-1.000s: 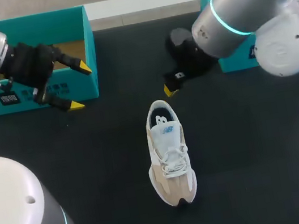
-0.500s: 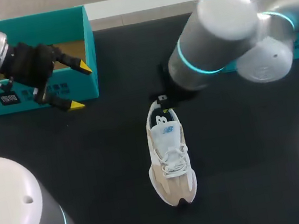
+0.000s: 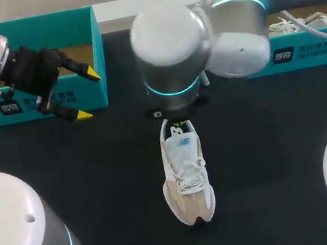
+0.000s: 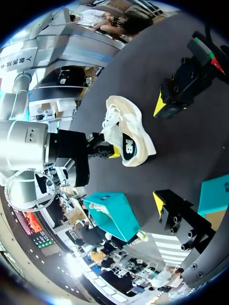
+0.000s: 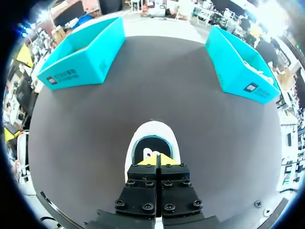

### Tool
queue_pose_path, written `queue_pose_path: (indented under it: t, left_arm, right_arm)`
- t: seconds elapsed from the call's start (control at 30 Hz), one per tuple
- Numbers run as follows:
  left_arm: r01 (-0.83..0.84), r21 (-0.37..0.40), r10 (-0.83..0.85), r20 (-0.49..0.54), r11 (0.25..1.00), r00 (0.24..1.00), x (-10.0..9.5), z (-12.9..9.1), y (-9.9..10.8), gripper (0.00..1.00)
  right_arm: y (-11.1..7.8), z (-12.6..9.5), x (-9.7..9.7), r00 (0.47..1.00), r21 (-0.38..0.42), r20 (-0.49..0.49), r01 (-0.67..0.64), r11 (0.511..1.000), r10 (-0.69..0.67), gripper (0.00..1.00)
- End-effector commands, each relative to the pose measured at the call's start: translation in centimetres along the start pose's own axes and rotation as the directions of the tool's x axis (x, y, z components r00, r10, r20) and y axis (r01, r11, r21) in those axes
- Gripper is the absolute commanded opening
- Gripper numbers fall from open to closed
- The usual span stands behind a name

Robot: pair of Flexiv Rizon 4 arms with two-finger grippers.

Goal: Take the shoe out of the shoebox, open the shoe tongue, remove and reinsert the insole, then place the shoe into the shoebox

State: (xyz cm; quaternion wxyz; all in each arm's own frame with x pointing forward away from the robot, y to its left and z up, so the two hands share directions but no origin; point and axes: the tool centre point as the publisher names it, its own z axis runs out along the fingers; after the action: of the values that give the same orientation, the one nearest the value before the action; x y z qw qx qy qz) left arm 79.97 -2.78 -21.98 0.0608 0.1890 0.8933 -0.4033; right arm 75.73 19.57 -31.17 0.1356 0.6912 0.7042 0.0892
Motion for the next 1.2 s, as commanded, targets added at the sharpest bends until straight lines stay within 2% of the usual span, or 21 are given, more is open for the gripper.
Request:
queue_pose_path:
  t: [0.03, 0.13, 0.37, 0.53, 0.83, 1.2]
  left_arm:
    - [-0.001, -0.002, 0.001, -0.002, 1.000, 1.000, 0.1, 0.0, 0.0, 1.00]
    - [-0.001, -0.002, 0.001, -0.002, 1.000, 1.000, 0.1, 0.0, 0.0, 1.00]
    - [-0.001, -0.002, 0.001, -0.002, 1.000, 1.000, 0.1, 0.0, 0.0, 1.00]
    - [-0.001, -0.002, 0.001, -0.002, 1.000, 1.000, 0.1, 0.0, 0.0, 1.00]
    - [-0.001, -0.002, 0.001, -0.002, 1.000, 1.000, 0.1, 0.0, 0.0, 1.00]
    - [-0.001, -0.002, 0.001, -0.002, 1.000, 1.000, 0.1, 0.0, 0.0, 1.00]
  right_arm:
    - [0.1, 0.5, 0.8, 0.996, 0.026, 0.091, -0.017, 1.000, 0.015, 0.00]
    - [0.0, 0.6, 1.1, 0.999, 0.029, 0.046, -0.026, 0.999, 0.025, 0.00]
    - [0.0, 0.5, 1.0, 0.999, 0.031, 0.033, -0.025, 0.999, 0.024, 0.00]
    - [-0.8, 1.1, 1.5, 1.000, 0.066, 0.025, -0.010, 0.998, 0.008, 0.00]
    - [-3.4, 2.6, 1.7, 1.000, 0.151, 0.002, -0.019, 0.988, 0.019, 0.00]
    - [-5.0, 5.3, 1.6, 1.000, 0.214, 0.003, -0.005, 0.977, 0.005, 0.00]
